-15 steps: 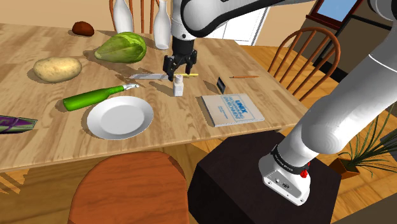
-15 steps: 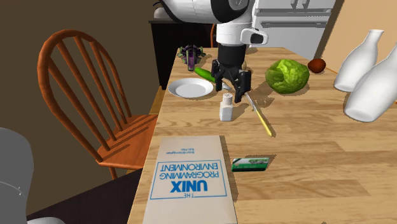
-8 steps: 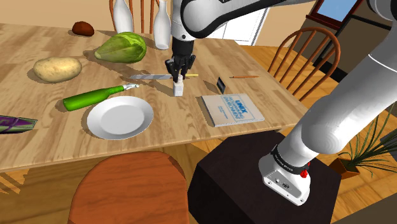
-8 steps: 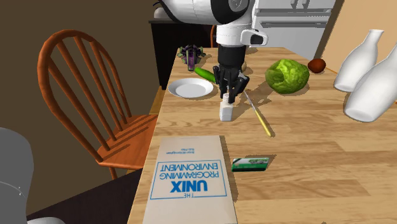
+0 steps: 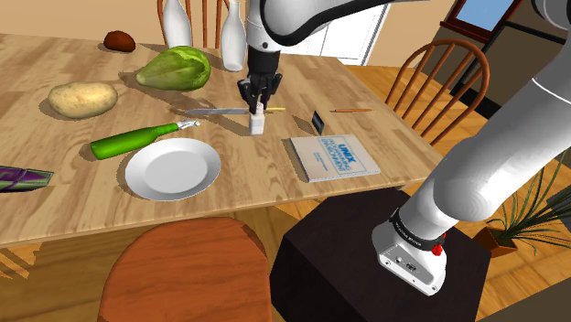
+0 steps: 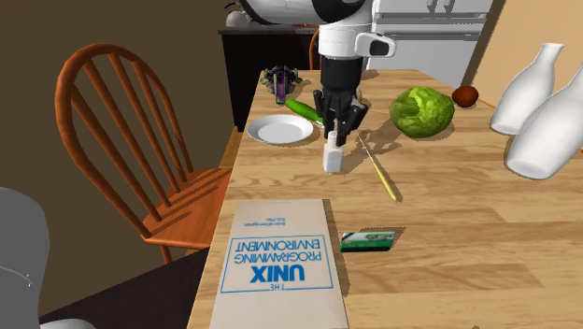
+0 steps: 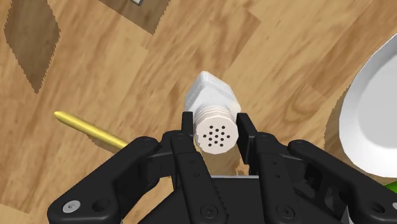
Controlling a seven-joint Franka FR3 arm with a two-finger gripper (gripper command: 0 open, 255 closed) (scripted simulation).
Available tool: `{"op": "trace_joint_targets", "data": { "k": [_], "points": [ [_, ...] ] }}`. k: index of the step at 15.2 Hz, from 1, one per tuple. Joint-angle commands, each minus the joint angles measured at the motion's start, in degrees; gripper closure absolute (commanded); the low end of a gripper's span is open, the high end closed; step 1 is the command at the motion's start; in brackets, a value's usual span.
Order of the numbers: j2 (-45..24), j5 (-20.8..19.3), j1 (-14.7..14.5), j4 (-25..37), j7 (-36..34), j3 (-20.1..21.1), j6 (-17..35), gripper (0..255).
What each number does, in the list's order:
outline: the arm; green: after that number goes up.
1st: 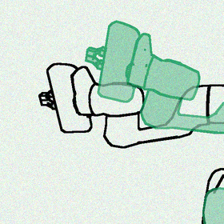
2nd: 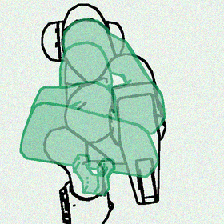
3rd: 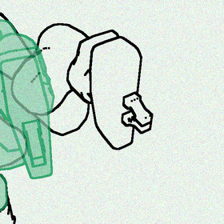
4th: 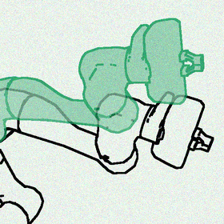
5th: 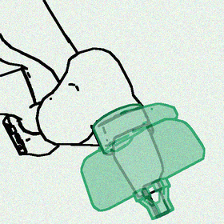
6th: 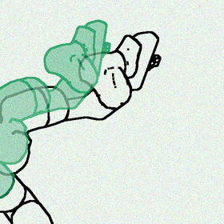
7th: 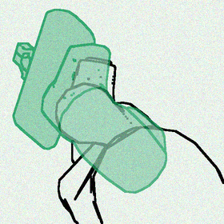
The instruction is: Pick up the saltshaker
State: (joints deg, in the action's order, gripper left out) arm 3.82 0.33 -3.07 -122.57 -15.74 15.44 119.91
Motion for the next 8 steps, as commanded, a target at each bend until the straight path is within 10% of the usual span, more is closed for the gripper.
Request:
{"op": "trace_joint_targets", "data": {
  "k": [1, 8],
  "points": [
    [0.61, 0.18, 0.01, 0.92, 0.13, -0.05, -1.53, 255],
    [2.07, 0.57, 0.06, 4.83, 0.48, -0.21, -6.86, 255]
  ]
}}
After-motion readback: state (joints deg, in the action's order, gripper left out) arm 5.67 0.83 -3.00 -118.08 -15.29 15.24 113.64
